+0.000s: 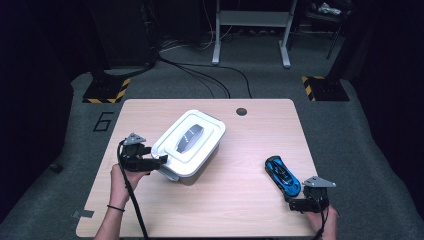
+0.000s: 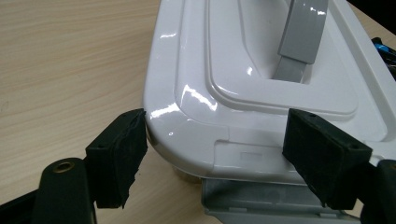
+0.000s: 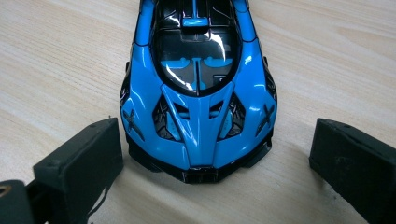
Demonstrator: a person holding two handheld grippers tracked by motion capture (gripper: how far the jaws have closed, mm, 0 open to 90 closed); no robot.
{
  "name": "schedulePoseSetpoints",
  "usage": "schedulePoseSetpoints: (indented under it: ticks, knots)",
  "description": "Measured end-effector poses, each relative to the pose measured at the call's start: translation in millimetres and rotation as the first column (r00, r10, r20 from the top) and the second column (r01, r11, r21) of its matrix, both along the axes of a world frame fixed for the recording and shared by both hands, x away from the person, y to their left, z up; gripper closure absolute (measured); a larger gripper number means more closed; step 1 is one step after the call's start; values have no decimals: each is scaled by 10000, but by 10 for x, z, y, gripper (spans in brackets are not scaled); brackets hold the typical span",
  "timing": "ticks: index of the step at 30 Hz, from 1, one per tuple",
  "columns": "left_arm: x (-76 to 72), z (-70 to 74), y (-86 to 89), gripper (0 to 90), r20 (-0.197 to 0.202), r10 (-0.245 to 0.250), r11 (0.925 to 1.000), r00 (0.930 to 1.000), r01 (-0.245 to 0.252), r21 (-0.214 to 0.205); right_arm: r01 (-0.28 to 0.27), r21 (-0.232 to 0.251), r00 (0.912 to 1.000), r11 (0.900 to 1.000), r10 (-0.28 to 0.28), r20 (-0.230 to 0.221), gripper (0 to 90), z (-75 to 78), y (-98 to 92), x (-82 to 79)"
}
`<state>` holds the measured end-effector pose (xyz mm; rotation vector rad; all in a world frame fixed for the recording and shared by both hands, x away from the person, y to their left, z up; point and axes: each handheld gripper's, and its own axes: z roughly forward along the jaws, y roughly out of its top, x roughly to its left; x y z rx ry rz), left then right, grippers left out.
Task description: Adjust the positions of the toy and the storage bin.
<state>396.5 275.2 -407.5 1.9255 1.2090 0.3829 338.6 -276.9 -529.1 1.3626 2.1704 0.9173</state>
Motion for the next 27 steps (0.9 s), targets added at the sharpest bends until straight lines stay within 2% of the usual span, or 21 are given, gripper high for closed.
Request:
schedulePoseSetpoints:
  ticks: [21, 27]
  knots:
    - [-192, -9, -237, 201, 237, -444, 9989, 9987, 440, 170, 4, 0, 10000, 10000, -4, -2, 18, 0, 0, 0]
    - [-221, -17, -332, 201, 122, -688, 9973, 9976, 685, 259, -13, -4, 10000, 10000, 13, 5, 18, 0, -2, 1]
